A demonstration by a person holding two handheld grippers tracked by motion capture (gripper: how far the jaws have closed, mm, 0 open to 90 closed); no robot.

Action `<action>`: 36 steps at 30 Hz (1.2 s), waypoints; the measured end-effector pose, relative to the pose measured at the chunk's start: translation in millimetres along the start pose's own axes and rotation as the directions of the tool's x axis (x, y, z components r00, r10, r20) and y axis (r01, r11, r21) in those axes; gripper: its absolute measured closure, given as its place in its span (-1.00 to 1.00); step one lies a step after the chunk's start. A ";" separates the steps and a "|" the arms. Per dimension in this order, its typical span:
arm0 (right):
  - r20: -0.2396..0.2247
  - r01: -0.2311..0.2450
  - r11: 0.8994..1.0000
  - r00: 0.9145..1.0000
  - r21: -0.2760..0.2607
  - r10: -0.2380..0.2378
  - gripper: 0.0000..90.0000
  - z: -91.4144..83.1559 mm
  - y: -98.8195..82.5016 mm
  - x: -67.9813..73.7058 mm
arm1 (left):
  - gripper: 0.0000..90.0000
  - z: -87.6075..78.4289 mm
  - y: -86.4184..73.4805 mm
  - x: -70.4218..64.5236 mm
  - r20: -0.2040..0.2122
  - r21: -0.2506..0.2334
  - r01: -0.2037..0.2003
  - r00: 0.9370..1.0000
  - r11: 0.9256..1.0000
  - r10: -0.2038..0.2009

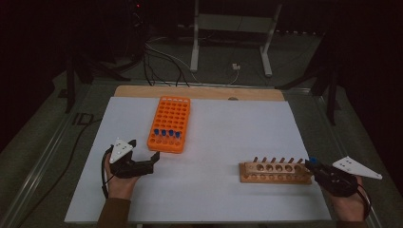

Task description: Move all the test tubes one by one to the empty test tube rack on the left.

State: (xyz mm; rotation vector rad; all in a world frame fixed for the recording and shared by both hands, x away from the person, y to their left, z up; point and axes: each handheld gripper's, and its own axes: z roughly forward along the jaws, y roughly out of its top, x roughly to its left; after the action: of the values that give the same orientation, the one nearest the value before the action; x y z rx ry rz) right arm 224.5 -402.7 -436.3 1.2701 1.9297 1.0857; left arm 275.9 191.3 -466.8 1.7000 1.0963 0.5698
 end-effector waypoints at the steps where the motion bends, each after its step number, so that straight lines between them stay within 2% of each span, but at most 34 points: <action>1: 0.002 0.006 1.000 1.000 -0.004 -0.006 0.71 -1.8 2.9 0.2 | -0.97 0.0 0.0 0.0 0.000 0.000 0.001 1.000 1.000 -0.001; 9: -0.010 0.004 0.996 1.000 -0.085 -0.004 0.71 -22.5 29.5 -0.9 | -0.97 1.9 -0.3 -0.7 0.005 0.007 0.000 1.000 1.000 0.000; 13: -0.055 -0.009 0.993 0.998 -0.116 0.003 0.71 -24.9 37.8 2.6 | -0.97 2.8 -0.5 -1.4 0.006 0.011 -0.003 1.000 1.000 0.003; 18: -0.100 0.009 0.993 0.995 -0.119 -0.021 0.71 -13.4 43.9 18.0 | -0.97 3.7 -0.6 -3.2 0.009 0.016 -0.008 1.000 1.000 0.007; 23: -0.152 0.029 0.991 0.987 -0.130 -0.048 0.71 0.4 54.2 37.8 | -0.97 5.1 -0.3 -5.7 0.014 0.013 -0.009 1.000 1.000 0.009; 30: -0.222 0.056 0.988 0.971 -0.146 -0.088 0.71 22.3 70.0 69.1 | -0.97 5.6 3.6 -13.8 0.025 0.002 -0.034 0.999 0.999 0.034; 36: -0.270 0.077 0.984 0.956 -0.158 -0.118 0.71 40.9 82.3 94.2 | -0.97 11.1 9.5 -28.7 0.046 -0.002 -0.059 0.997 0.998 0.059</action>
State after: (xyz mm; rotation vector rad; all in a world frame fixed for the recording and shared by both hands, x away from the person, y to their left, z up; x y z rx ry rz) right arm 259.1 -285.0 -388.7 0.9724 2.0480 1.3876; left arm 274.7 160.0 -459.1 1.7417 1.0158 0.5652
